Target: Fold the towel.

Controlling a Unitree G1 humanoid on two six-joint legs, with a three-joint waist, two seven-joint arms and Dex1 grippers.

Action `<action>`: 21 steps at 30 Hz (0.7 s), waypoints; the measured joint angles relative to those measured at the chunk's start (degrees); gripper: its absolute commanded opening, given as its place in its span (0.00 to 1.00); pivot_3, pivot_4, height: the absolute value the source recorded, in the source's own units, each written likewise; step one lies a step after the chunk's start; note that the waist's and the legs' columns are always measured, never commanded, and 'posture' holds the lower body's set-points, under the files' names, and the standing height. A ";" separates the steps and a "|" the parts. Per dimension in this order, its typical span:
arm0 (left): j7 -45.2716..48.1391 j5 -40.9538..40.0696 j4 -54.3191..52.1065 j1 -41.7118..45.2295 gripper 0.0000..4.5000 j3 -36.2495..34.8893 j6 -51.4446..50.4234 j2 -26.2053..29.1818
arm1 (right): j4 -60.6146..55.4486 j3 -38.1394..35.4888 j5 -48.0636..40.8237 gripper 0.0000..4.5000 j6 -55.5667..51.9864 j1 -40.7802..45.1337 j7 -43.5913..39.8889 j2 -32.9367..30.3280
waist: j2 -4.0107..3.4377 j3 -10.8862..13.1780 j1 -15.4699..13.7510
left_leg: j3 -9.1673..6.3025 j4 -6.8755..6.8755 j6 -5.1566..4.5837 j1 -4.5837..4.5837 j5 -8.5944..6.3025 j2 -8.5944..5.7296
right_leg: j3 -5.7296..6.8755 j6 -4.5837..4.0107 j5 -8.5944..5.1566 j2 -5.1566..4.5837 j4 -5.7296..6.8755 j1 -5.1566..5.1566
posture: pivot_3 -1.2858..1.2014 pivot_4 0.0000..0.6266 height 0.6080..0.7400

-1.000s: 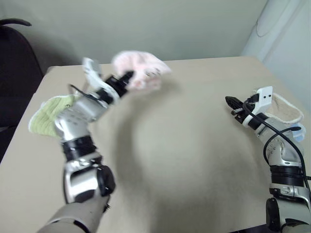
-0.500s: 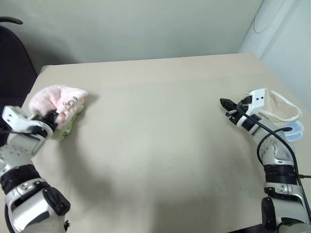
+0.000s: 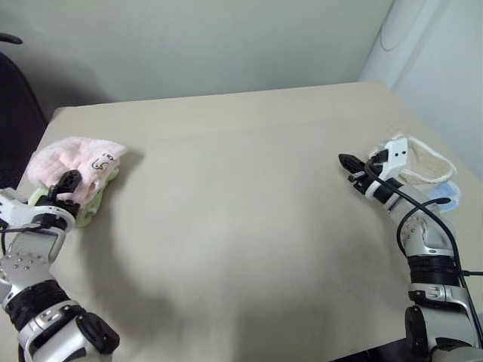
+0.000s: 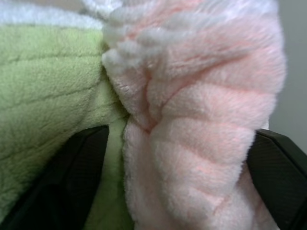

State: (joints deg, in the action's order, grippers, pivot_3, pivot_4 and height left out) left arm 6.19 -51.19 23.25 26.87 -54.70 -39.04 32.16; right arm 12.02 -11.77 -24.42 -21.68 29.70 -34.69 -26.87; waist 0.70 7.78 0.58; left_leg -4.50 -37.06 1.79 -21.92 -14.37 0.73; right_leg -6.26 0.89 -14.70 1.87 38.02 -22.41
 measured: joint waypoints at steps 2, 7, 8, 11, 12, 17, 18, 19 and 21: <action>-0.37 -1.69 -2.81 0.01 1.00 -1.61 1.07 -0.14 | -0.01 0.11 0.00 0.00 -0.06 -0.07 -0.10 0.00 | 0.02 0.01 0.13 | 0.00 0.00 0.00 -0.01 0.00 0.00 | -0.05 0.00 0.00 0.02 0.01 -0.03 | 0.52 0.24 1.00; -0.27 -4.29 -8.53 0.27 1.00 -2.61 2.41 2.43 | -0.15 0.98 -0.01 0.00 -0.26 -0.05 -0.27 0.11 | 0.04 0.00 0.26 | 0.00 0.00 -0.05 -0.01 -0.03 -0.01 | -0.06 0.05 0.04 0.01 0.01 -0.02 | 0.52 0.24 1.00; -0.29 -4.11 -8.60 0.25 1.00 -2.44 2.45 3.90 | -0.20 1.11 -0.02 0.00 -0.38 -0.05 -0.27 0.17 | 0.04 0.00 0.30 | -0.01 0.00 -0.05 0.00 -0.03 -0.01 | -0.07 0.04 0.06 0.02 0.00 -0.02 | 0.52 0.24 1.00; 0.28 -2.29 -8.91 -0.45 1.00 -1.76 3.63 8.62 | -0.61 1.30 -0.06 0.00 -1.07 -0.04 -0.28 0.27 | 0.04 0.00 0.43 | -0.01 0.00 -0.06 -0.01 -0.04 -0.01 | -0.08 0.04 0.07 0.01 -0.01 -0.04 | 0.52 0.24 1.00; 1.68 -0.65 -10.16 -2.17 1.00 -0.51 4.36 10.62 | -1.02 1.34 -0.11 0.00 -1.39 -0.05 -0.42 0.25 | 0.04 0.00 0.49 | -0.01 0.00 -0.06 -0.03 -0.04 -0.01 | -0.09 0.04 0.07 0.01 -0.02 -0.07 | 0.52 0.24 1.00; 14.02 4.20 -22.44 -10.62 1.00 8.63 5.40 17.35 | -4.78 1.46 -1.12 0.00 -3.78 -0.99 -3.27 -1.02 | 0.07 -0.02 0.01 | -0.06 0.01 -0.15 -0.09 -0.10 -0.05 | -0.08 0.05 0.07 0.00 -0.09 -0.04 | 0.52 0.24 1.00; 16.59 4.26 -25.89 -12.02 1.00 11.17 5.40 17.65 | -5.42 1.55 -1.24 0.00 -4.01 -1.34 -3.95 -1.37 | 0.07 -0.02 -0.17 | -0.06 -0.02 -0.16 -0.08 -0.11 -0.06 | -0.08 0.06 0.08 -0.01 -0.08 0.00 | 0.52 0.24 1.00; 19.27 4.88 -29.41 -13.74 1.00 14.57 5.44 18.12 | -6.05 1.72 -1.26 0.00 -4.23 -1.55 -4.60 -1.54 | 0.07 -0.02 -0.25 | -0.06 -0.02 -0.19 -0.07 -0.13 -0.08 | -0.09 0.07 0.10 -0.02 -0.08 0.00 | 0.52 0.24 1.00; 23.80 7.08 -35.88 -16.82 1.00 23.28 5.45 18.48 | -6.55 2.18 -1.21 0.00 -4.38 -1.91 -5.46 -1.65 | 0.06 -0.02 -0.24 | -0.06 -0.05 -0.23 -0.06 -0.15 -0.08 | -0.10 0.05 0.16 -0.03 -0.07 0.00 | 0.52 0.24 1.00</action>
State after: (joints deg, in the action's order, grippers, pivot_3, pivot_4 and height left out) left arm 29.99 -44.11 -12.63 10.05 -31.42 -33.59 50.64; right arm 5.47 -9.59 -25.63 -26.06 27.80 -40.15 -28.52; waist 0.76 7.76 0.33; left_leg -4.55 -37.11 1.56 -21.98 -14.52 0.65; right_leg -6.35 0.93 -14.54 1.84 37.95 -22.42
